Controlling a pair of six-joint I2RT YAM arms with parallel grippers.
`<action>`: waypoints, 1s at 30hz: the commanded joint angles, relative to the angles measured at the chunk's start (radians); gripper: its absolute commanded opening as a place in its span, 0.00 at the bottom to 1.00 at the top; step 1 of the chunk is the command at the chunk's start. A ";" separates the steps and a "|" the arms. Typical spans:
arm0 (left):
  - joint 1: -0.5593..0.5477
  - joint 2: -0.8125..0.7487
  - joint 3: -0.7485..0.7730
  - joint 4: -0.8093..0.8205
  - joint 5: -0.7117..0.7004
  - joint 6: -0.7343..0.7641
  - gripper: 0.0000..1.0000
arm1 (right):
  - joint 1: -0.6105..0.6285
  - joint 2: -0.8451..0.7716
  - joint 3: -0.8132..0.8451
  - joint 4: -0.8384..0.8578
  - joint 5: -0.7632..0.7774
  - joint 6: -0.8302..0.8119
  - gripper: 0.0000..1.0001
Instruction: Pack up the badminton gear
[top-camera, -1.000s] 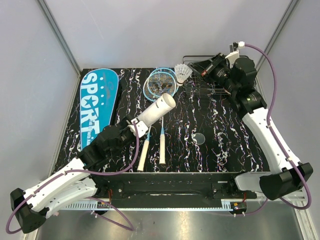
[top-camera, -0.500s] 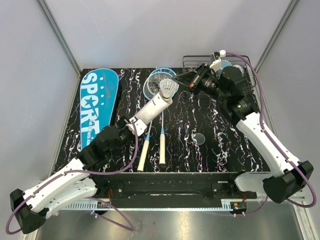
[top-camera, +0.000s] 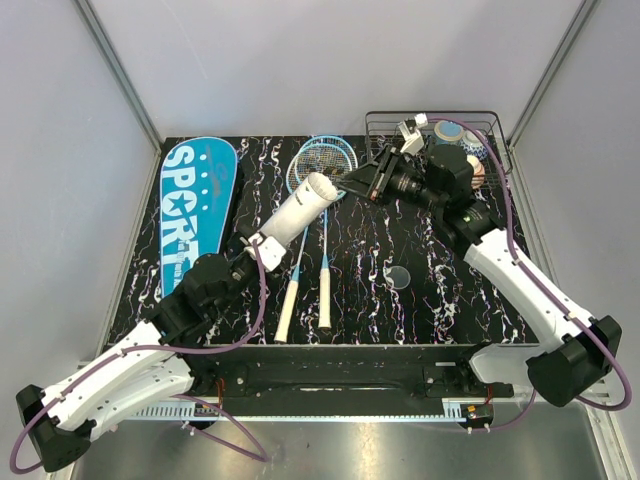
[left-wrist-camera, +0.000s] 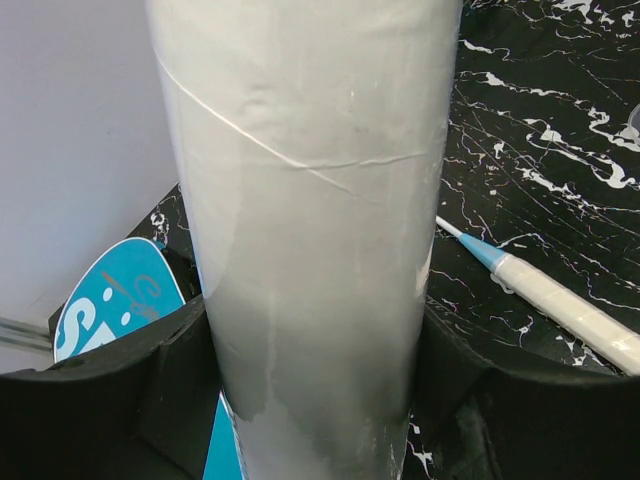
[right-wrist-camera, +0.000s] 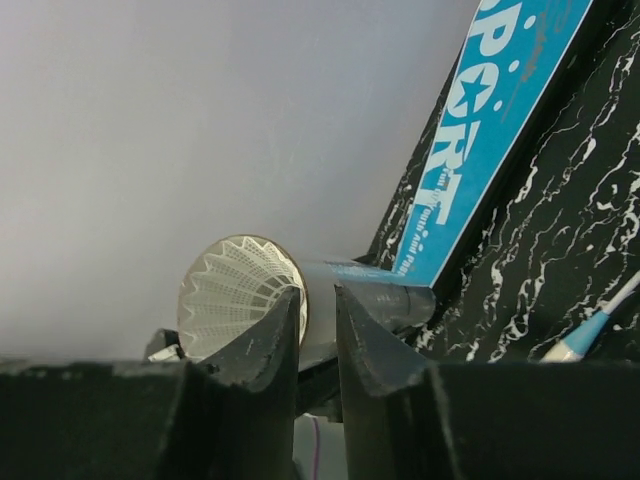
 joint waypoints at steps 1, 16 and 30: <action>0.001 0.002 0.013 0.104 -0.002 0.006 0.00 | 0.011 0.034 0.070 -0.070 -0.130 -0.239 0.30; 0.001 0.013 0.016 0.104 -0.023 0.010 0.00 | 0.010 0.037 0.188 -0.384 -0.053 -0.545 0.73; 0.001 -0.009 0.011 0.159 -0.215 -0.005 0.00 | -0.099 -0.130 0.010 -0.401 0.451 -0.399 0.90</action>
